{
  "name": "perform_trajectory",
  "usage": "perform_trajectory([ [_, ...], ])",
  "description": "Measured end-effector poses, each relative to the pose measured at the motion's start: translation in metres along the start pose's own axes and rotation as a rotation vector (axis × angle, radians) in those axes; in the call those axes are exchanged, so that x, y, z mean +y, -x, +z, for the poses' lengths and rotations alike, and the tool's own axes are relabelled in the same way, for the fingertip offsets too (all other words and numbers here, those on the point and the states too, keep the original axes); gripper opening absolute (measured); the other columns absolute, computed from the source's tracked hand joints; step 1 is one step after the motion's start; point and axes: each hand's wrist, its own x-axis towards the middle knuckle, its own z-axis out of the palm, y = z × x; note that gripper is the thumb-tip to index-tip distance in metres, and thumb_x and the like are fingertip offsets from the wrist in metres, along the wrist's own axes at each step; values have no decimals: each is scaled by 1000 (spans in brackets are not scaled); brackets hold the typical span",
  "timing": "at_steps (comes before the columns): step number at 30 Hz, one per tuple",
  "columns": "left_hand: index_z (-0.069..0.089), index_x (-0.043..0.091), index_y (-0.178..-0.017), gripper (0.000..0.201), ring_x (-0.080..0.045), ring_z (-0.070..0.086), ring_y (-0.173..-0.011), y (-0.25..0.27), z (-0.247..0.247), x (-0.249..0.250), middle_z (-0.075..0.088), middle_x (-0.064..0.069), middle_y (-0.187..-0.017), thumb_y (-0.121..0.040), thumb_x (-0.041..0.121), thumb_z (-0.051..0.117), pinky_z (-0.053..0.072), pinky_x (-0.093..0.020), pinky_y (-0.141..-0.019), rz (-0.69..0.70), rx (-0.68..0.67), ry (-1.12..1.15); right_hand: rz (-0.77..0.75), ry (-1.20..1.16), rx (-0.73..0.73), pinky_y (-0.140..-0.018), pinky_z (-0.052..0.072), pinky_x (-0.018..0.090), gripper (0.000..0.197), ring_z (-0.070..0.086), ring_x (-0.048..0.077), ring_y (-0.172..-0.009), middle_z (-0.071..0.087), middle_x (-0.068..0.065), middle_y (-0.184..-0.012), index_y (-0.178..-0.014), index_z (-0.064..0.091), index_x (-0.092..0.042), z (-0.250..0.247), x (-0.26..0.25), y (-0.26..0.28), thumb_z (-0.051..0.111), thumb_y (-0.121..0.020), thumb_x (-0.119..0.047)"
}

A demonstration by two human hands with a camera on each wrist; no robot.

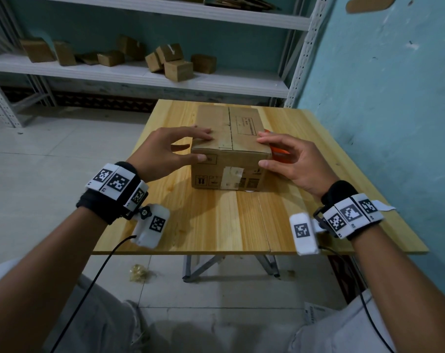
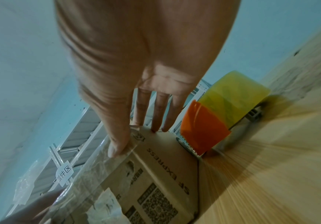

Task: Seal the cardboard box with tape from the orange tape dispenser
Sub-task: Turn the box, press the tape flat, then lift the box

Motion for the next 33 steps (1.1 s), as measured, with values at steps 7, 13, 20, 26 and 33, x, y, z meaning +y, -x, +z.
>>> perform_trajectory([
  [7,58,30,-124,44,-3,32,-138,0,0,0,52,17,-137,-83,19,68,38,-13,-96,1,-4,5,3,37,8,-108,46,44,51,44,6,-137,53,-10,-144,-131,61,-22,1,1,0,77,-82,-25],
  [13,58,32,-122,43,-5,33,-138,0,0,0,53,16,-136,-83,16,69,38,-17,-99,3,0,4,18,27,23,-106,48,38,50,45,4,-135,53,-10,-144,-131,61,-22,3,-3,2,77,-83,-20],
  [20,59,29,-123,44,-7,34,-138,0,2,1,54,15,-135,-83,14,69,39,-12,-93,12,32,-49,9,48,36,-106,49,38,49,45,2,-135,53,-10,-144,-131,61,-22,5,-3,1,76,-84,-19],
  [26,60,31,-123,43,-4,36,-135,-1,3,2,54,17,-133,-81,24,72,39,-10,-90,-5,37,-53,12,7,43,-105,49,36,48,48,2,-133,55,-9,-143,-129,63,-19,6,-6,2,76,-83,-24],
  [33,63,28,-121,41,-4,41,-132,-3,5,1,58,16,-130,-81,33,71,46,-23,-95,7,88,-80,-12,20,96,-106,48,39,41,51,2,-130,60,-4,-137,-123,67,-15,8,-6,0,75,-84,-25],
])
